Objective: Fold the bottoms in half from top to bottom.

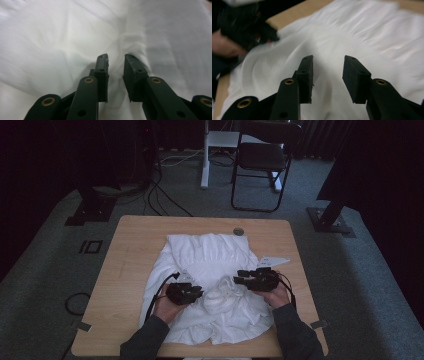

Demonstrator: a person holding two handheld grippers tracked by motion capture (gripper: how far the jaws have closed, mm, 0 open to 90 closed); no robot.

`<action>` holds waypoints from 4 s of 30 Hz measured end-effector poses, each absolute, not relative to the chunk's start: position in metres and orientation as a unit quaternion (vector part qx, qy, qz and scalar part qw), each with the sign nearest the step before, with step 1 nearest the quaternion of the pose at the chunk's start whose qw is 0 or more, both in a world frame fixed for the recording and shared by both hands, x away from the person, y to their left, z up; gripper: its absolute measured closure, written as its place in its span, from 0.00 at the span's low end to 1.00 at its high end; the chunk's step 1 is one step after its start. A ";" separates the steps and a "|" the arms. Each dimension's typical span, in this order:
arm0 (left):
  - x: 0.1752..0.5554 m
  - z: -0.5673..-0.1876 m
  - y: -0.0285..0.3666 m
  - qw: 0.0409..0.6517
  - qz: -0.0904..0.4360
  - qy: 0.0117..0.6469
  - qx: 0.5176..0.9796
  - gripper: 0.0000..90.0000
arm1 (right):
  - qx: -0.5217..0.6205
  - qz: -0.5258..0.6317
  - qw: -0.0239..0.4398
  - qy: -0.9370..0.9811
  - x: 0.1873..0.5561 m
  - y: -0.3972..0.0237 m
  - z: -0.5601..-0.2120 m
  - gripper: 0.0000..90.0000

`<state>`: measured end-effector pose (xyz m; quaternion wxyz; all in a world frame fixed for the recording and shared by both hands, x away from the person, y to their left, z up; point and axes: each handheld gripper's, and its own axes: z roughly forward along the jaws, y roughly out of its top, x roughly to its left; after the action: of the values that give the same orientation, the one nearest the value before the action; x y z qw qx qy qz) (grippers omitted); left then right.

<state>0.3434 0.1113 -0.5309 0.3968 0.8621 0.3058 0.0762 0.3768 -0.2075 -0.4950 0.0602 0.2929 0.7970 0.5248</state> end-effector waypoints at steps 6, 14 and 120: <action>0.340 -0.532 0.112 0.395 0.074 0.304 0.864 0.79 | 0.317 0.510 0.072 0.796 0.387 -0.200 -0.490 0.67; 0.327 -0.544 0.114 0.363 0.062 0.312 0.876 0.80 | 0.291 0.422 0.038 0.858 0.345 -0.158 -0.538 0.83; 0.469 -0.545 0.194 0.354 0.123 0.497 0.782 0.89 | 0.463 0.363 0.123 0.799 0.506 -0.201 -0.550 0.53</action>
<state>0.4690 0.1944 -0.5454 0.3539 0.7825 0.4974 0.1227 0.5063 -0.2008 -0.5499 0.1234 0.4634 0.7990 0.3628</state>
